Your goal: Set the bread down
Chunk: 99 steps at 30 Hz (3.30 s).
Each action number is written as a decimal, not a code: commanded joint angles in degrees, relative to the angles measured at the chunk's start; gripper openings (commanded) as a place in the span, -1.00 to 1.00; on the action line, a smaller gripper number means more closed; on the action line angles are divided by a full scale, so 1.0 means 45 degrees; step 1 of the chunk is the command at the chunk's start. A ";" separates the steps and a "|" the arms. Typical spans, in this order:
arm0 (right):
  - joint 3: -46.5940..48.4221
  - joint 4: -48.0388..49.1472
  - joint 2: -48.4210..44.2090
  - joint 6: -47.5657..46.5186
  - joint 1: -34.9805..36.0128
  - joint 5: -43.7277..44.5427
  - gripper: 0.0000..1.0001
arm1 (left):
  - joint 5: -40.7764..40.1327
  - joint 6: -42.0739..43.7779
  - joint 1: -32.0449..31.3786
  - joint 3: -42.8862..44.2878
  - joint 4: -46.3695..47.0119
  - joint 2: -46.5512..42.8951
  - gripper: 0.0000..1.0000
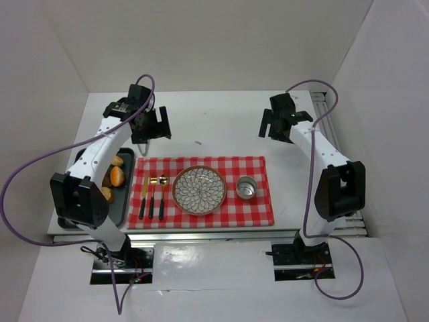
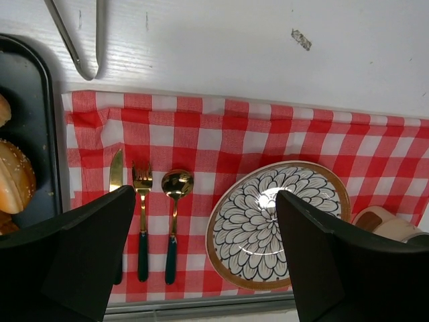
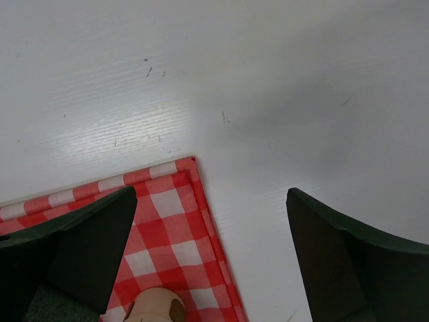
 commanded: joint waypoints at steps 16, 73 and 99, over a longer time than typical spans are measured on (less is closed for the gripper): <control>-0.0529 0.0670 -0.0414 -0.0045 0.0071 -0.0397 1.00 | -0.2377 -0.0120 0.2477 0.3111 -0.0482 0.5261 0.98; 0.0955 0.0143 0.1227 -0.0202 0.0071 -0.0456 1.00 | -0.0719 0.0565 0.3259 0.6240 0.0203 0.3802 -0.24; -0.0256 0.1432 0.0270 -0.0338 0.0071 -0.2272 1.00 | -0.2868 -0.2542 0.3451 -0.2080 -0.4274 -0.4444 0.24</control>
